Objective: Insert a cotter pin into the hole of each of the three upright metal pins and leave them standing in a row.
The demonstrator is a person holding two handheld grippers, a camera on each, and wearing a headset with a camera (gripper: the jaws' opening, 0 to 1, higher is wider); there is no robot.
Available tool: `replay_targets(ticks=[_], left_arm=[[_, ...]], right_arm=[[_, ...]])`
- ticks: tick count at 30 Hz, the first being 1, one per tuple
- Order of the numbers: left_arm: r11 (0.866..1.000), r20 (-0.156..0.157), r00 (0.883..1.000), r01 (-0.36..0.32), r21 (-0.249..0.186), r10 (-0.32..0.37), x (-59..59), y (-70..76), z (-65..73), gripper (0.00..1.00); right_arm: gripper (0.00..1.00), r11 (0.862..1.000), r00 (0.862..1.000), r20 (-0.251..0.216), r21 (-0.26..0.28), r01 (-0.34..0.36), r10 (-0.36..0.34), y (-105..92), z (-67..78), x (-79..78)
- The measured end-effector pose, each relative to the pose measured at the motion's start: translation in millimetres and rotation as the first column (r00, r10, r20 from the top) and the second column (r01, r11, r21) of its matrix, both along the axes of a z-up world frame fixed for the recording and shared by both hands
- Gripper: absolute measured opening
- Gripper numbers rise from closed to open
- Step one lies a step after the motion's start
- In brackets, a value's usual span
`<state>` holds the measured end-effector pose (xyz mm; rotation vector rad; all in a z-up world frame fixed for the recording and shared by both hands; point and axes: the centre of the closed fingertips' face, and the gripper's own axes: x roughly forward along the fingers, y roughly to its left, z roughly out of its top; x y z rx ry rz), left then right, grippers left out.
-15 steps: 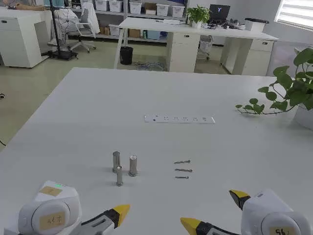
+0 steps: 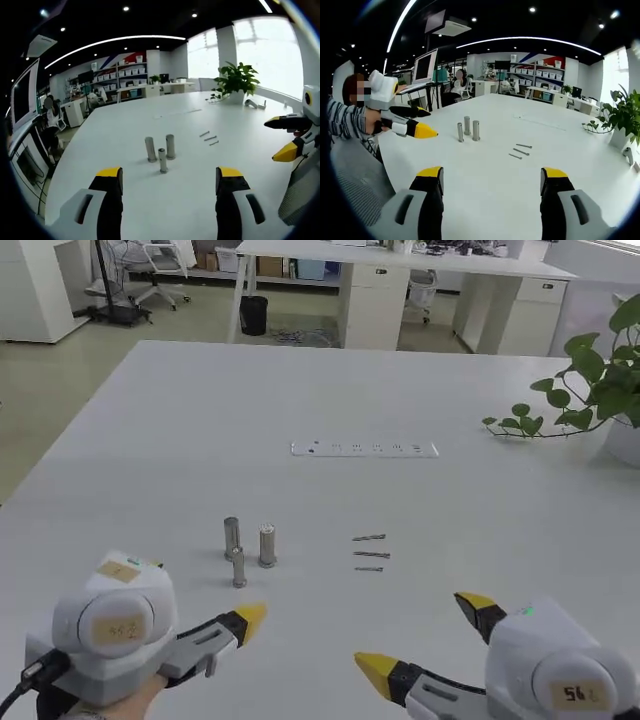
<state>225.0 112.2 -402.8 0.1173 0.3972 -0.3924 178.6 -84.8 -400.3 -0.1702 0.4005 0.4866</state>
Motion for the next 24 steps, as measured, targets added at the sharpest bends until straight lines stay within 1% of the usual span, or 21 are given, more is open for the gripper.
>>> replay_targets(ticks=[4, 9, 11, 18, 24], left_arm=[[1.0, -0.004, 1.0, -0.003, -0.006, 0.003, -3.3, 0.5, -1.2, 0.75], [1.0, -0.013, 1.0, -0.012, -0.007, 0.012, -7.6, 4.7, -1.9, 0.76], [1.0, -0.009, 1.0, -0.013, -0.009, 0.013, -9.4, 5.9, -0.8, 0.77], [1.0, -0.013, 1.0, -0.021, -0.01, 0.021, -13.3, 9.6, -0.9, 0.79], [1.0, -0.012, 1.0, -0.023, -0.013, 0.023, -15.3, 9.4, -0.6, 0.79]], right_arm=[[0.77, 1.0, 1.0, -0.005, -0.001, -0.001, 0.001, 0.6, -0.8, 0.0], [0.77, 1.0, 1.0, -0.004, -0.004, -0.002, 0.002, 1.7, -0.5, -0.3], [0.78, 1.0, 1.0, -0.005, -0.001, -0.002, 0.002, 2.3, -0.6, -0.5], [0.78, 1.0, 1.0, -0.01, -0.005, -0.004, 0.004, 2.9, -1.7, -1.2], [0.78, 1.0, 1.0, -0.009, -0.003, 0.001, -0.001, 1.7, -1.2, -1.2]])
